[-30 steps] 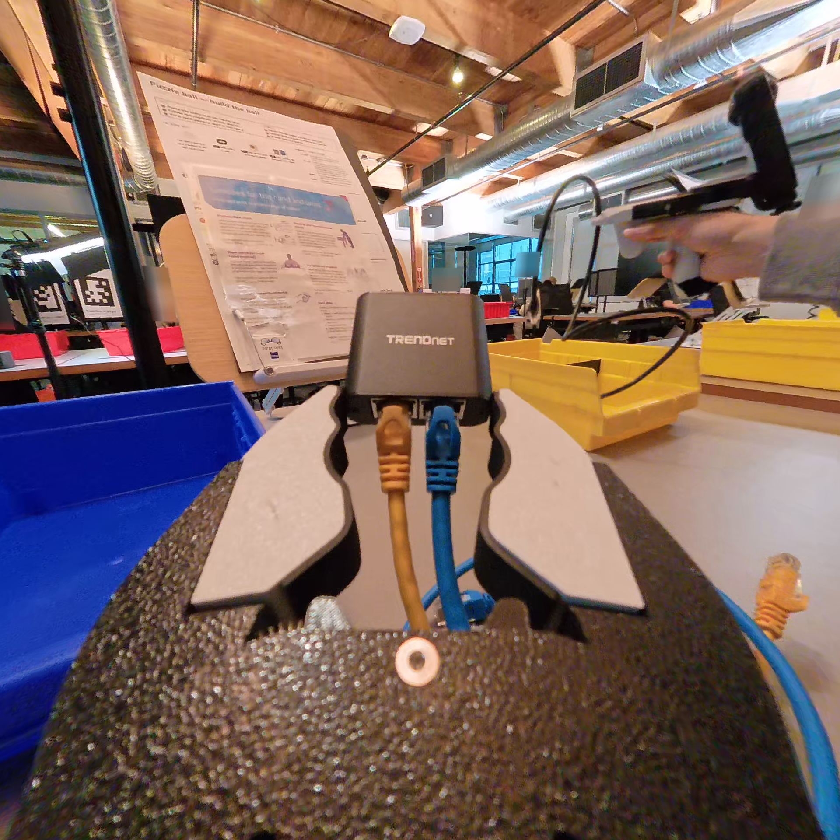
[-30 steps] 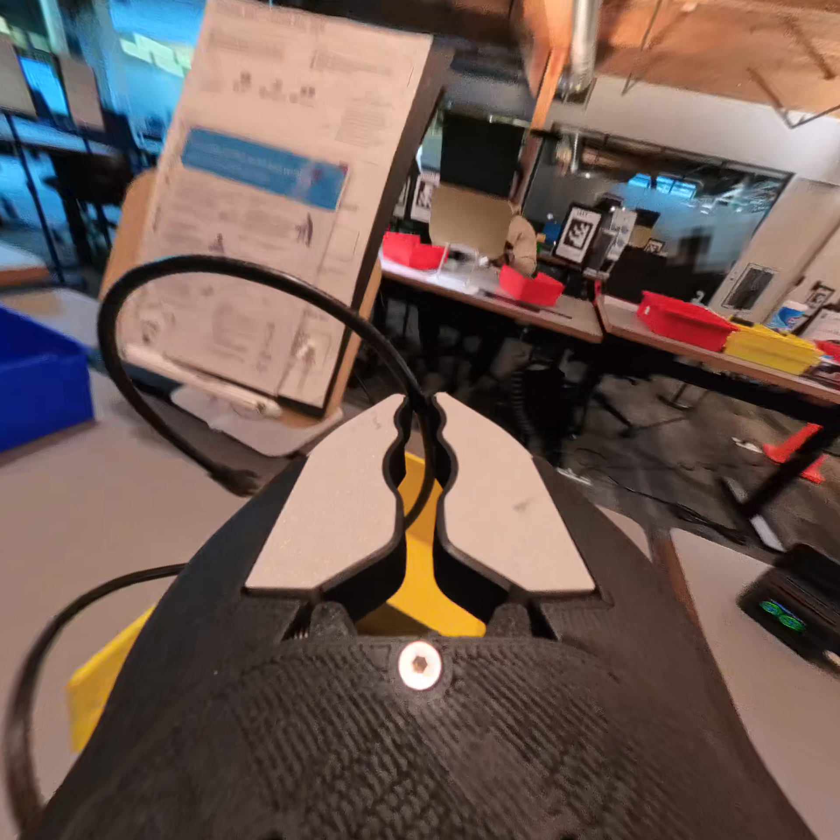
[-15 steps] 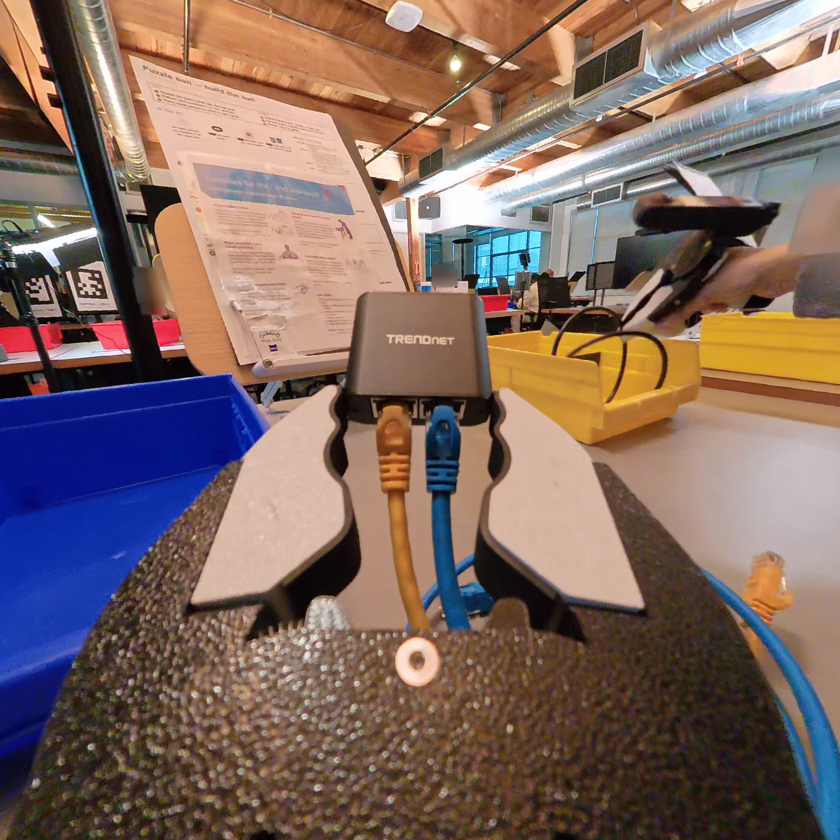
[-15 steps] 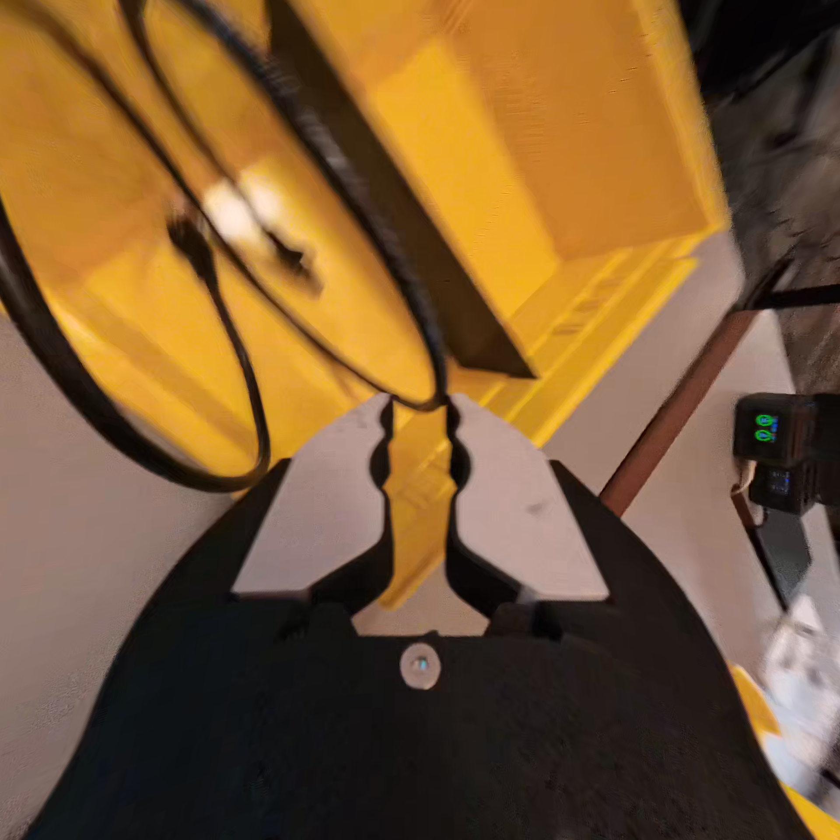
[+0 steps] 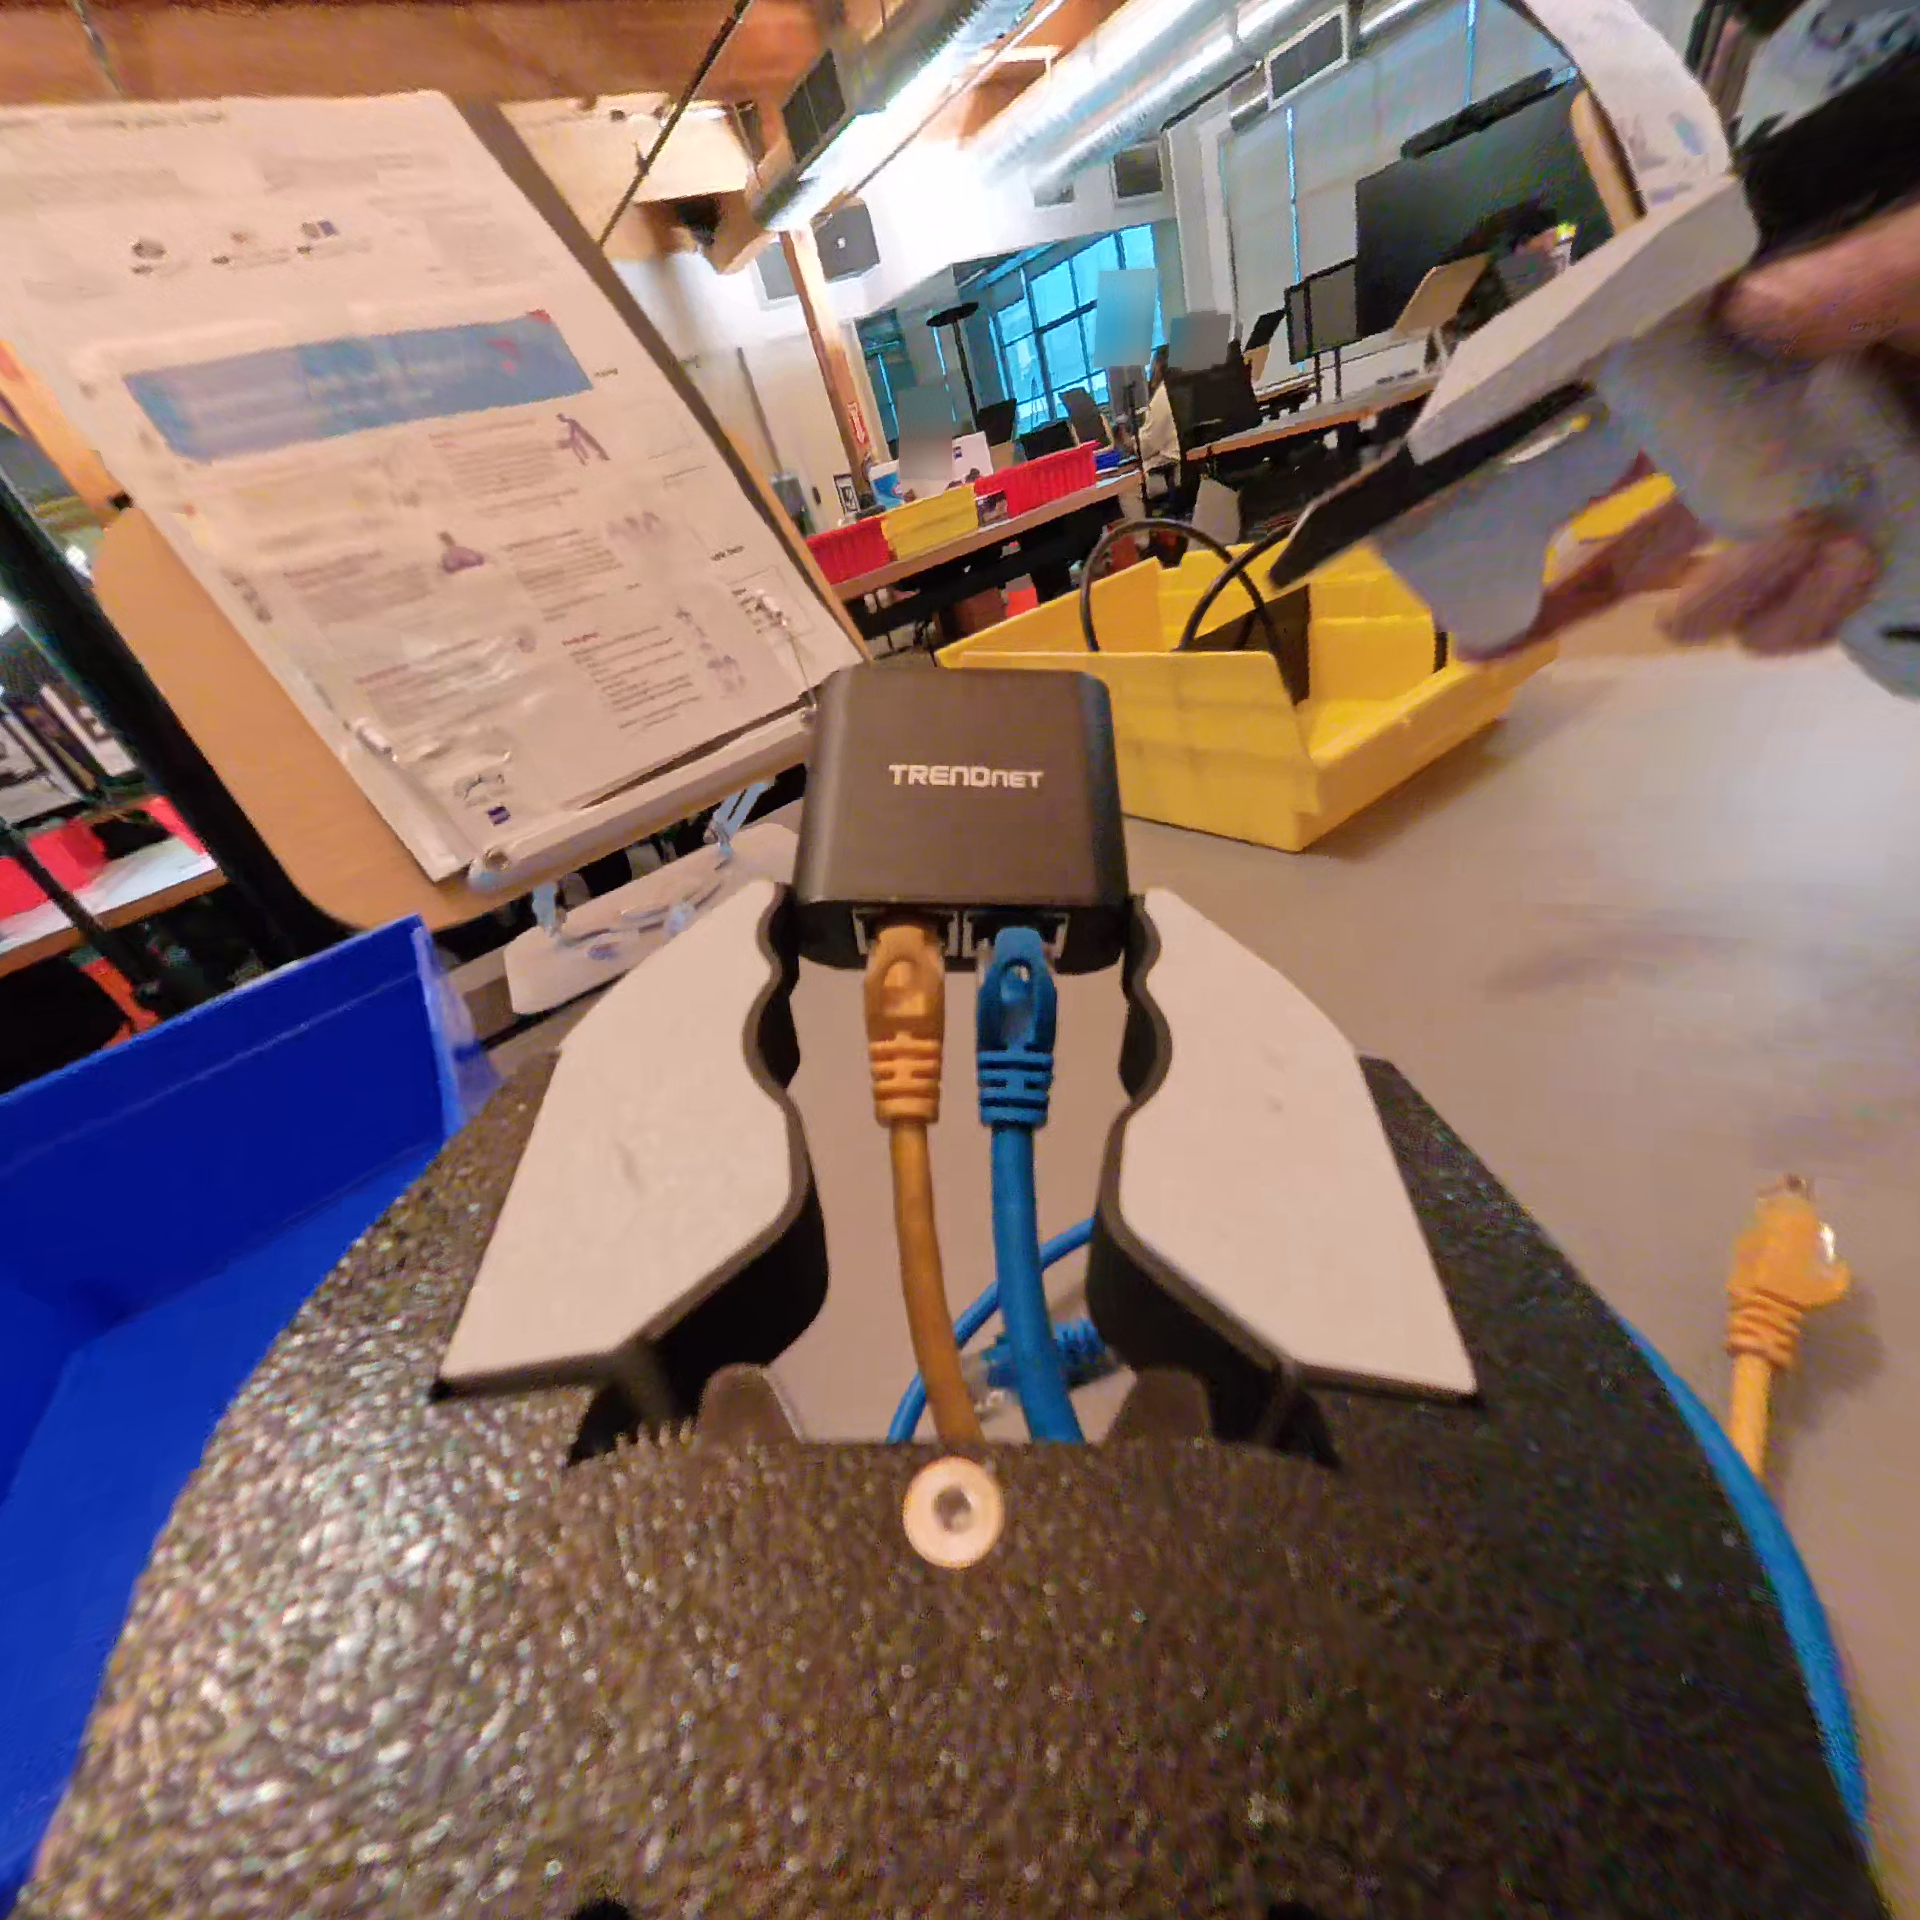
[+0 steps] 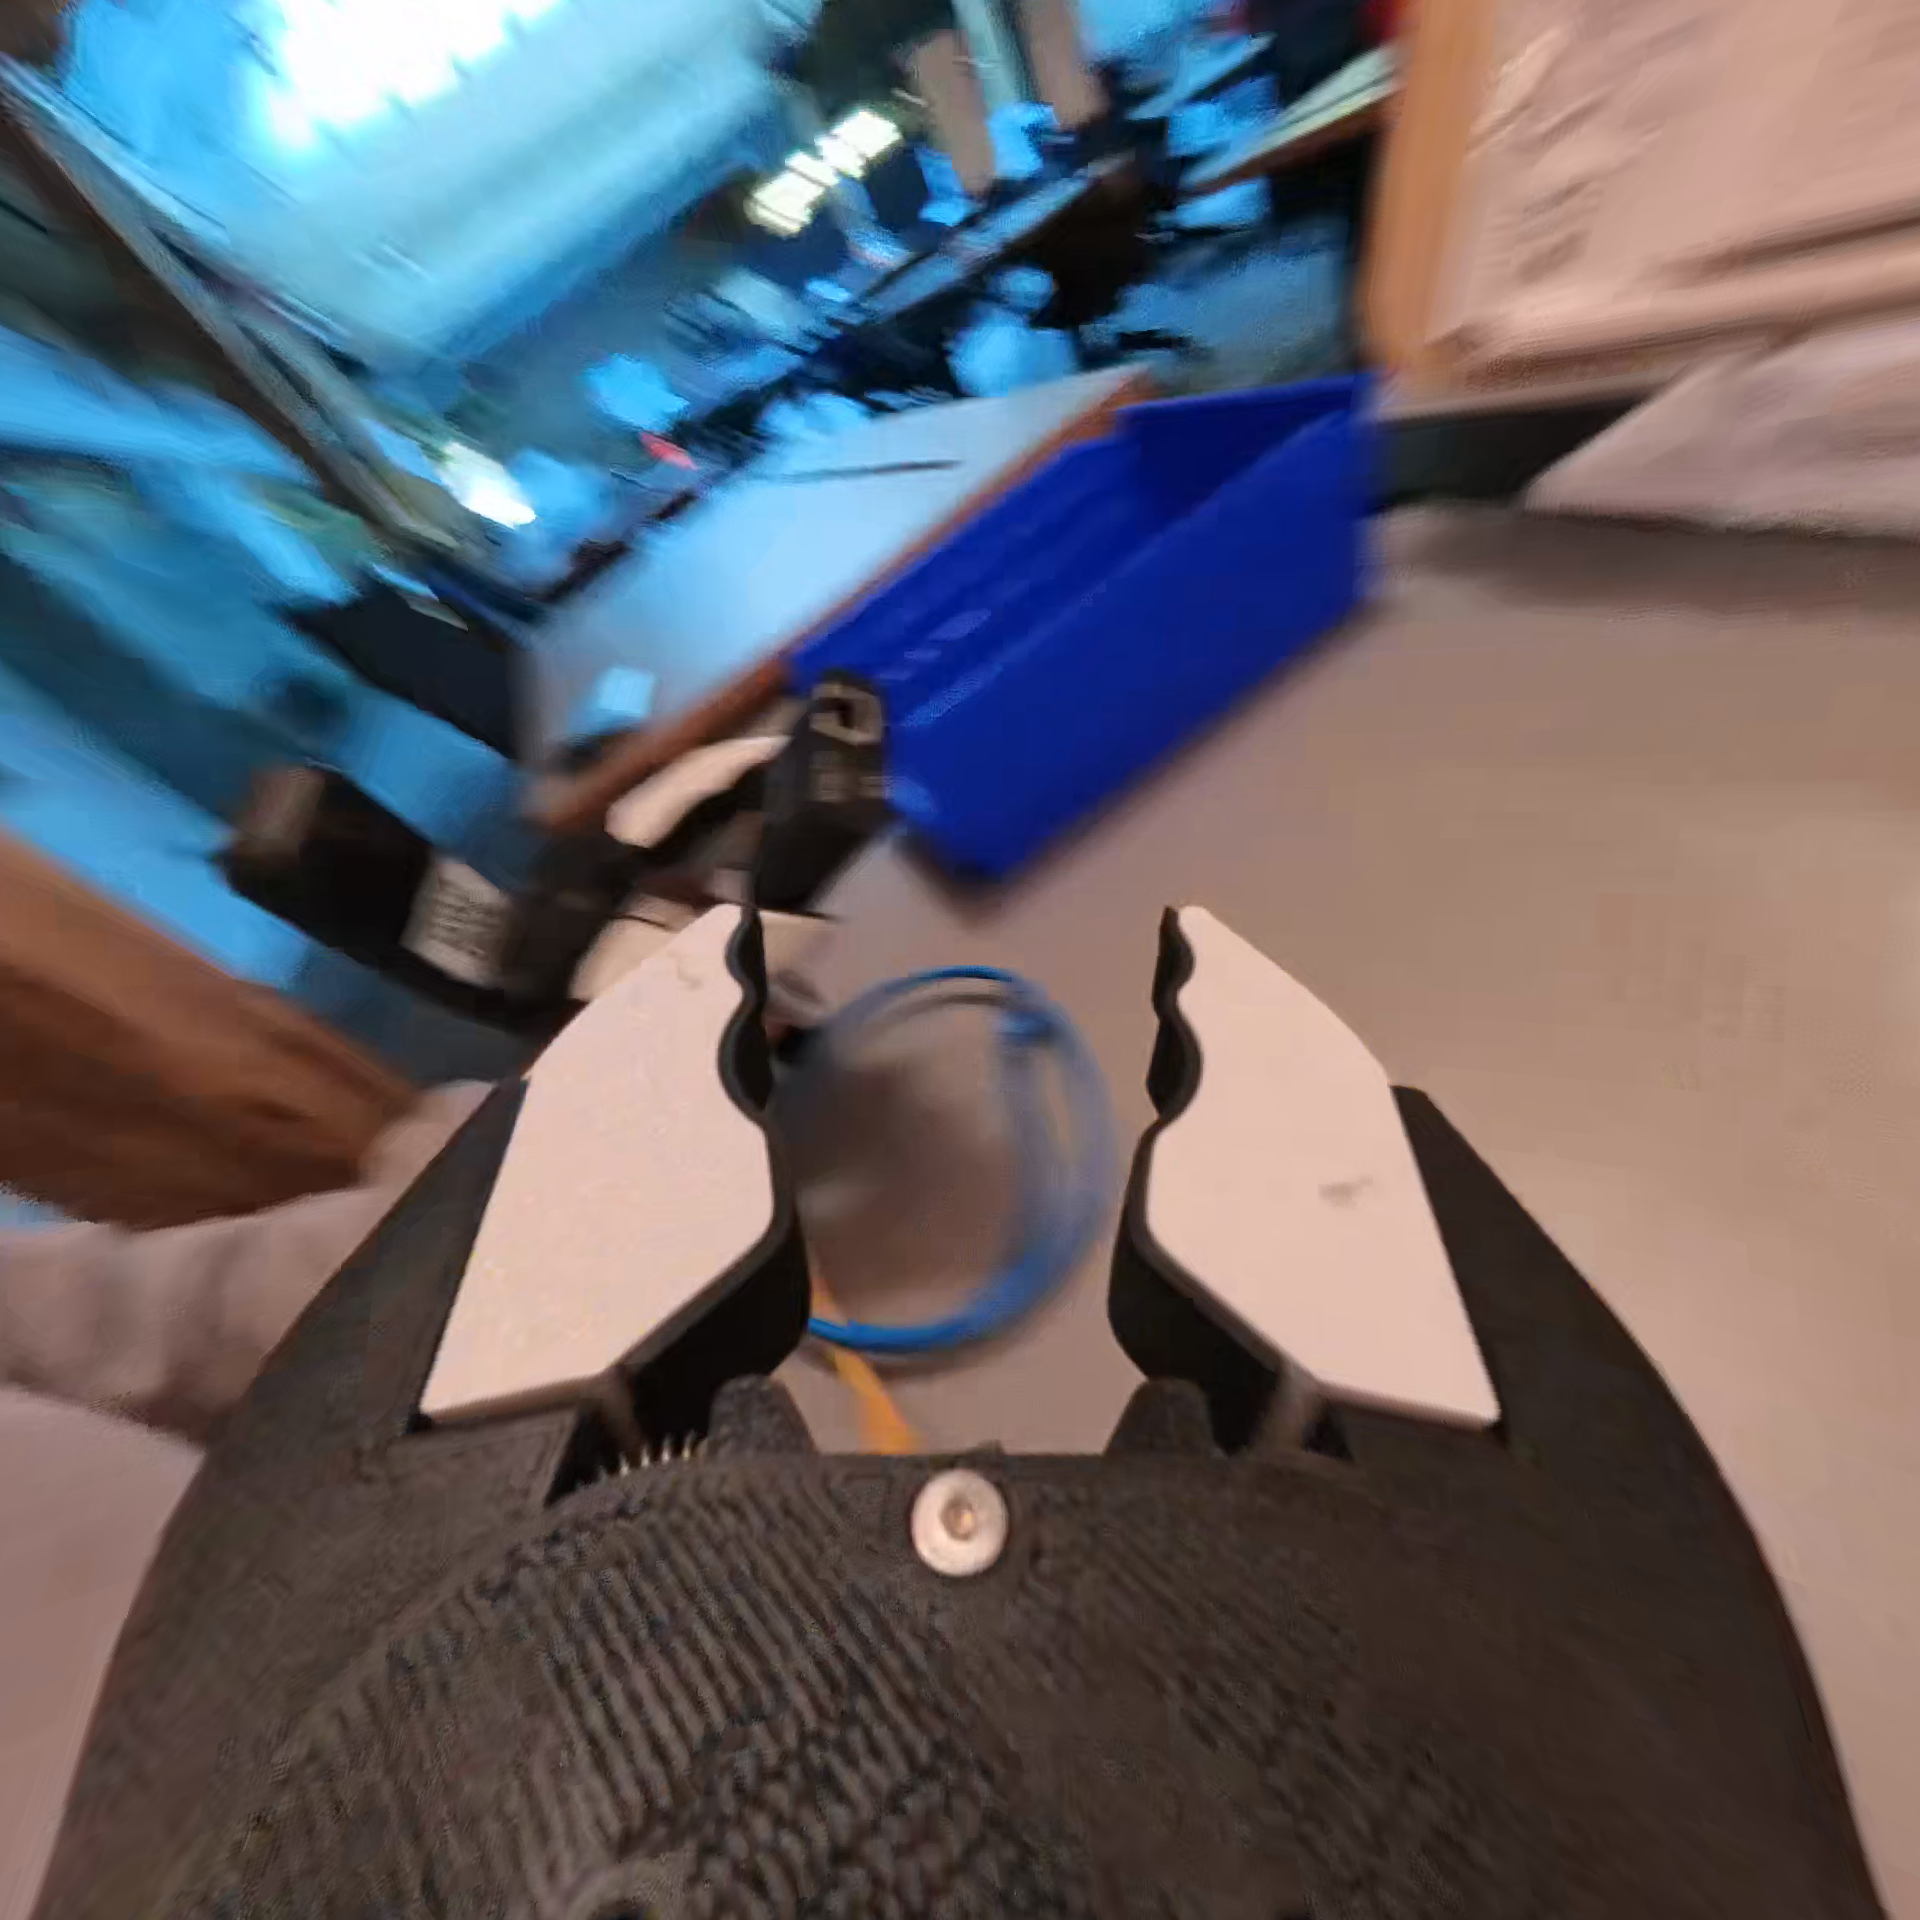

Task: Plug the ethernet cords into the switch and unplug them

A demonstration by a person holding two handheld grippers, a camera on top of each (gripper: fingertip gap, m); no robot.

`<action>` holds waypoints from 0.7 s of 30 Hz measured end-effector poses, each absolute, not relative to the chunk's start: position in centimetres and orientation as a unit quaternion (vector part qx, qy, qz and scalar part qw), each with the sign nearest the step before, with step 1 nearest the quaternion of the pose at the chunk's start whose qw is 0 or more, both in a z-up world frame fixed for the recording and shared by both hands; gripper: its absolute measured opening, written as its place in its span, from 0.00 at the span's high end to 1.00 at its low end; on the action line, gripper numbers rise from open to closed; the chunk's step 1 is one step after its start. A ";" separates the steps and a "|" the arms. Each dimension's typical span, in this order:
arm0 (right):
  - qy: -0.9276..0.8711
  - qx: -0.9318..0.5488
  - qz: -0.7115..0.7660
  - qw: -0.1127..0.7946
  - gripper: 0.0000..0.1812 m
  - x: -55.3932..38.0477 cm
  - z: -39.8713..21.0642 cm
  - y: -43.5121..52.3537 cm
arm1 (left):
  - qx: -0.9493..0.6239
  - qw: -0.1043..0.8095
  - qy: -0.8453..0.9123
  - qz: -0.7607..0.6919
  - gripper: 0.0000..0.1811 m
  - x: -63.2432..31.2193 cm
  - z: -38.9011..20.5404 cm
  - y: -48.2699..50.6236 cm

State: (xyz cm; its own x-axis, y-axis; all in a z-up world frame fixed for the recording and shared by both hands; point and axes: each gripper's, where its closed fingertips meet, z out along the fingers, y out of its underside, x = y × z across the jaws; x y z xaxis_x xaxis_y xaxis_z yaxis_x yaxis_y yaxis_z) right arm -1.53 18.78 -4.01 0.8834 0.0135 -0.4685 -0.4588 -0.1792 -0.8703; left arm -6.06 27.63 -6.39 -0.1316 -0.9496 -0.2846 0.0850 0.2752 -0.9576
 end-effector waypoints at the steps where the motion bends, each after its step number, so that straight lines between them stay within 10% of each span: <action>1: 0.156 -0.717 0.262 0.627 0.63 -3.8 -4.4 20.1 | -0.355 0.560 0.586 -0.465 0.67 -6.0 -6.1 26.9; 5: 0.158 -0.672 0.352 0.632 0.66 -7.1 -5.3 23.4 | -0.289 0.603 0.592 -0.449 0.67 -6.5 -5.3 24.3; 7: 0.123 -0.644 0.357 0.666 0.87 -7.8 -3.7 23.7 | -0.277 0.609 0.586 -0.457 0.67 -6.7 -5.1 23.7; 12: -0.052 -0.742 0.229 0.628 0.87 -8.3 -3.6 22.7 | -0.232 0.594 0.600 -0.483 0.66 -7.6 -4.9 23.4; 21: -0.416 -0.837 -0.133 0.328 0.87 -8.1 -3.8 19.9 | -0.205 0.480 0.674 -0.523 0.75 -11.5 -1.2 23.0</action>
